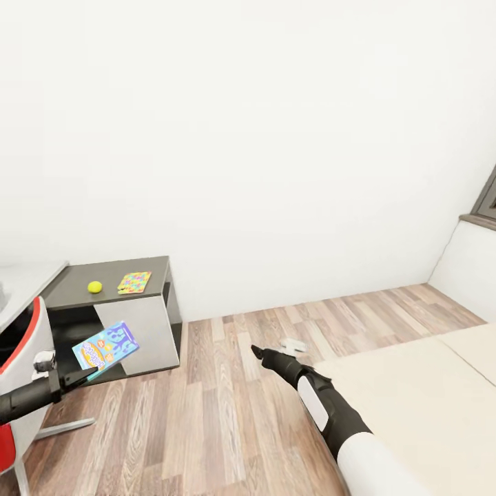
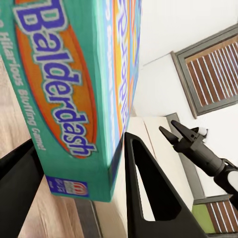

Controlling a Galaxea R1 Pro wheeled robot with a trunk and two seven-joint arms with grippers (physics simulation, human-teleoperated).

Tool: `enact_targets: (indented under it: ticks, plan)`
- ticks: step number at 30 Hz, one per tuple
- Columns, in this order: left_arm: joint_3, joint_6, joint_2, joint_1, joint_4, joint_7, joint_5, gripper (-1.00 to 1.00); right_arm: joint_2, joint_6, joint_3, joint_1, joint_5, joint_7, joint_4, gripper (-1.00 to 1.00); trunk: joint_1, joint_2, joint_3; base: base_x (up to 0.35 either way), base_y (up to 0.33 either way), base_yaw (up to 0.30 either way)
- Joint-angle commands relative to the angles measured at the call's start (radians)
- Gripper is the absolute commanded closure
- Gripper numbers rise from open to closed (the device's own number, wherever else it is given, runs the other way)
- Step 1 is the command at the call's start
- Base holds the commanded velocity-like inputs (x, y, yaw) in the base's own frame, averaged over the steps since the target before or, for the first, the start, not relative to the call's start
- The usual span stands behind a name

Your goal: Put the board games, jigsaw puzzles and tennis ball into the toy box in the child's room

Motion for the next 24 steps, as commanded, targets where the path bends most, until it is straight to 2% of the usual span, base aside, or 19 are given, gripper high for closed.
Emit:
enact_targets:
  ticks: [1,8,20,24]
  plan:
    - [0.001,0.012,0.0,-0.001,0.0,-0.003,0.002,1.0,0.0,0.006,0.0,0.0,-0.008,0.0,-0.001,-1.0,-0.004,0.006,0.001,0.001,0.0,0.243]
    - [0.0,0.013,0.0,-0.001,0.0,-0.001,0.001,1.0,-0.001,0.004,0.0,0.0,-0.008,0.0,-0.001,-1.0,-0.03,0.055,0.017,0.0,0.0,0.209]
    - [-0.003,0.013,0.0,-0.001,0.0,0.0,0.001,1.0,-0.001,0.002,0.002,0.0,-0.007,0.0,-0.001,-1.0,-0.076,0.139,0.054,0.0,0.0,0.017]
    - [-0.001,0.011,0.001,-0.001,0.0,-0.006,0.001,1.0,-0.001,0.002,0.002,0.0,-0.008,0.0,-0.002,-1.0,-0.076,0.139,0.054,0.0,0.0,0.0]
